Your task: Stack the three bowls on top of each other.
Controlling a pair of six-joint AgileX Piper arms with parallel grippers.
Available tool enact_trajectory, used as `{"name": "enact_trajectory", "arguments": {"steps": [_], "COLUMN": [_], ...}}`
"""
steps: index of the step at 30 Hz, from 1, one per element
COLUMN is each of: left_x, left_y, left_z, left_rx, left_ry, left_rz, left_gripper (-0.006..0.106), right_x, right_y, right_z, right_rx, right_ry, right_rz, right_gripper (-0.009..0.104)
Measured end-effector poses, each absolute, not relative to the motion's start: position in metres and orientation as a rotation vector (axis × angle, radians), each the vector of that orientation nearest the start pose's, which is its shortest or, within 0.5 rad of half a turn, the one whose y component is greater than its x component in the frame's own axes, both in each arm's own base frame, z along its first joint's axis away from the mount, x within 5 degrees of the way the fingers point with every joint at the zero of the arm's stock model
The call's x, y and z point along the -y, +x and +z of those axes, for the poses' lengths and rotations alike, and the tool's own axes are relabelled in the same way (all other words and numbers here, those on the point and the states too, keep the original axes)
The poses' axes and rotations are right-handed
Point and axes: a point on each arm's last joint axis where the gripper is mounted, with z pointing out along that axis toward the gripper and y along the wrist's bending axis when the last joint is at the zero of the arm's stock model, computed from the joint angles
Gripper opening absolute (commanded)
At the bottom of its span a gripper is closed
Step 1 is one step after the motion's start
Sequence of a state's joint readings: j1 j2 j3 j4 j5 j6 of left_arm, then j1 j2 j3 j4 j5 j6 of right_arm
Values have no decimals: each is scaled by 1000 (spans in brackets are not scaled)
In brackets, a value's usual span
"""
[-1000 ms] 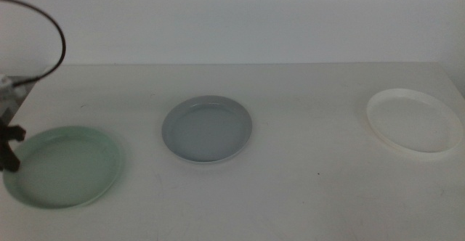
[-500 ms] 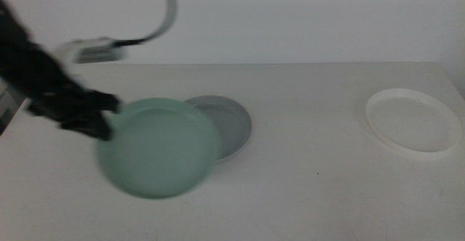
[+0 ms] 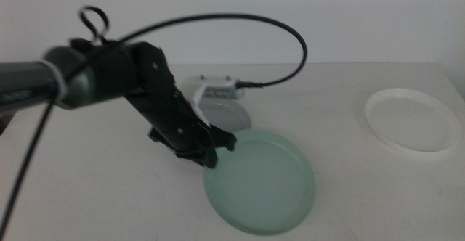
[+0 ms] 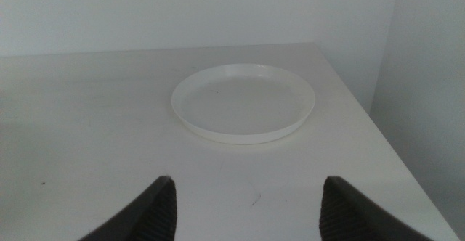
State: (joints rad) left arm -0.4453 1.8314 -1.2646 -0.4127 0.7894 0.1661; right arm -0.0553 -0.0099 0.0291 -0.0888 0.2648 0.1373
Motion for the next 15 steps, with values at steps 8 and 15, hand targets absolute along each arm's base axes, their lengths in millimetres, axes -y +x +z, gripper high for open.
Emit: {"name": "enact_trajectory", "arguments": {"steps": [8,15], "left_x": [200,203], "left_y": [329,330], "left_z": [169,155], "left_rx": [-2872,-2911], "left_ry": [472,443], "left_rz": [-579,-596], "left_gripper": [0,17], "right_x": [5,5], "right_y": [55,55], "right_z": [180,180], "right_rx": [-1763,-1763], "right_ry": [111,111], "right_rz": [-23,-23], "right_gripper": [50,50]}}
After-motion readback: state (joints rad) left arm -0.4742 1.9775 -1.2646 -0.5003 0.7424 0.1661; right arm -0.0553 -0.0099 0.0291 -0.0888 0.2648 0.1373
